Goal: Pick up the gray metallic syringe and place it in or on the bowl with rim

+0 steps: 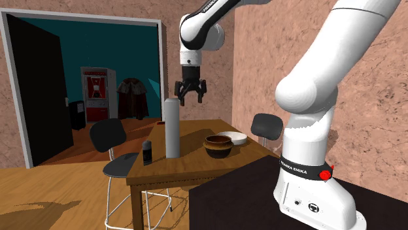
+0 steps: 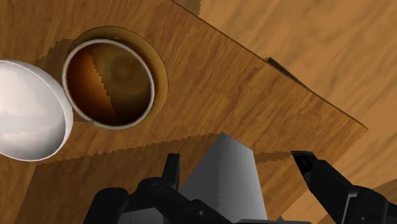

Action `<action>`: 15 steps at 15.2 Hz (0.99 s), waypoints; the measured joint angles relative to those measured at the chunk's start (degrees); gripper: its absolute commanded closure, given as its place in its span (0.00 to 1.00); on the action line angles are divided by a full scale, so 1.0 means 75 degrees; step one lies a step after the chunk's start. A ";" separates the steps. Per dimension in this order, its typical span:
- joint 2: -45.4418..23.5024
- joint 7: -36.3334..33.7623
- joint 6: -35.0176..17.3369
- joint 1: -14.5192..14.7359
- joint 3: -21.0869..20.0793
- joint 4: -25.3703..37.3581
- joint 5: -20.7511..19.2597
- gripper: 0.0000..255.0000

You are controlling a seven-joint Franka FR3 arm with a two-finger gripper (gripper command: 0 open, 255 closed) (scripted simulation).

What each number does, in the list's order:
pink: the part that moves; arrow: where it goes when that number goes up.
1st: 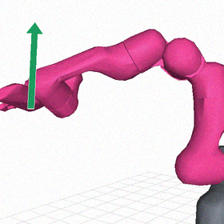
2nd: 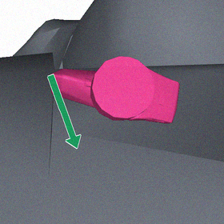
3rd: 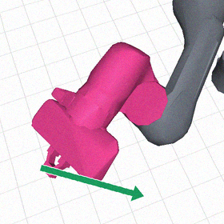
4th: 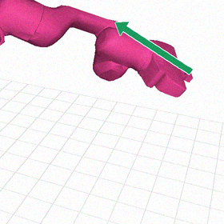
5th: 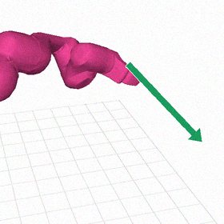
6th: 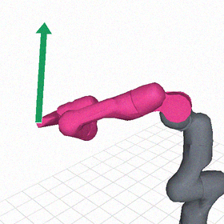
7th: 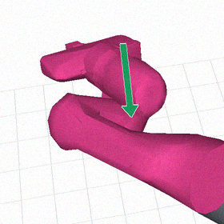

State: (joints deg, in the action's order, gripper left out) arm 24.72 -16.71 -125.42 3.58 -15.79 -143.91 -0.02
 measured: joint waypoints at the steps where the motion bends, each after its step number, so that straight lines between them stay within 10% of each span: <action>1: -0.0245 -0.0140 -0.0251 -0.0001 -0.0104 0.0020 -0.0024 0.00; 15: -0.4431 -0.2883 -0.2714 0.0038 -0.0950 0.1851 -0.2194 0.00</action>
State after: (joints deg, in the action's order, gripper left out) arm -8.51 -38.34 -145.78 3.86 -22.92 -130.03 -16.48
